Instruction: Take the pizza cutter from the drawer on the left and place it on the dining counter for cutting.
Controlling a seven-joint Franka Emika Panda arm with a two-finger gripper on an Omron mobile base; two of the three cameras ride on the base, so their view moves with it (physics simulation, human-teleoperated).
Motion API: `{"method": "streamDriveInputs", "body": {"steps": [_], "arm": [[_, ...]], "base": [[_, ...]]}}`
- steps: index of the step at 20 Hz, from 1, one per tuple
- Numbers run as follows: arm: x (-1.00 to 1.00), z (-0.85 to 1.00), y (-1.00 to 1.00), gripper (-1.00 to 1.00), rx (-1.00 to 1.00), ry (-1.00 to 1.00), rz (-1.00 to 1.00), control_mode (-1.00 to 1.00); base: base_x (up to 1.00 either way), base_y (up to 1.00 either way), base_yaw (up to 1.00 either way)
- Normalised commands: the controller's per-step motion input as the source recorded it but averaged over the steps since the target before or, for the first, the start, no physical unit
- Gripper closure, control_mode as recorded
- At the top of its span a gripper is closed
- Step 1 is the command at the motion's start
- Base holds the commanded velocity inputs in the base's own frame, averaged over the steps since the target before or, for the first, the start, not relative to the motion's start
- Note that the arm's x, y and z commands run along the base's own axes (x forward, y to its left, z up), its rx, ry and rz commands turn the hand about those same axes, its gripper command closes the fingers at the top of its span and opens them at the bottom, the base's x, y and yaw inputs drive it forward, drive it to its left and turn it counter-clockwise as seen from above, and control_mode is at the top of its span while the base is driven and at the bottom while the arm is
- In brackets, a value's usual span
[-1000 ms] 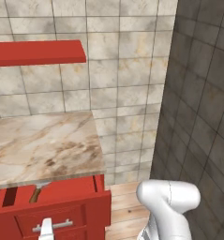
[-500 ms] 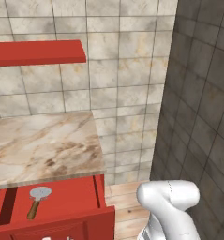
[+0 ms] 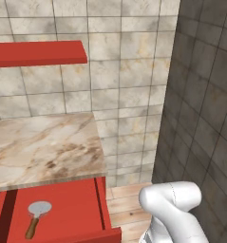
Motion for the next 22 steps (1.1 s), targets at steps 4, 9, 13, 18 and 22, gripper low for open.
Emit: {"method": "streamDriveInputs", "body": {"steps": [4,9,13,18,22], "arm": [[-0.68,-0.06,0.00,1.00,0.00,0.00,0.00,-1.00],[-0.61,-0.05,0.00,1.00,0.00,0.00,0.00,-1.00],[-0.55,-0.02,0.00,1.00,0.00,0.00,0.00,-1.00],[-0.44,0.00,0.00,-1.00,0.00,0.00,0.00,-1.00],[-0.57,0.00,0.03,-1.00,0.00,0.00,0.00,-1.00]], "base": [[0.00,0.00,0.00],[0.00,0.00,0.00],[0.00,0.00,0.00],[0.00,0.00,0.00],[0.00,0.00,0.00]]}}
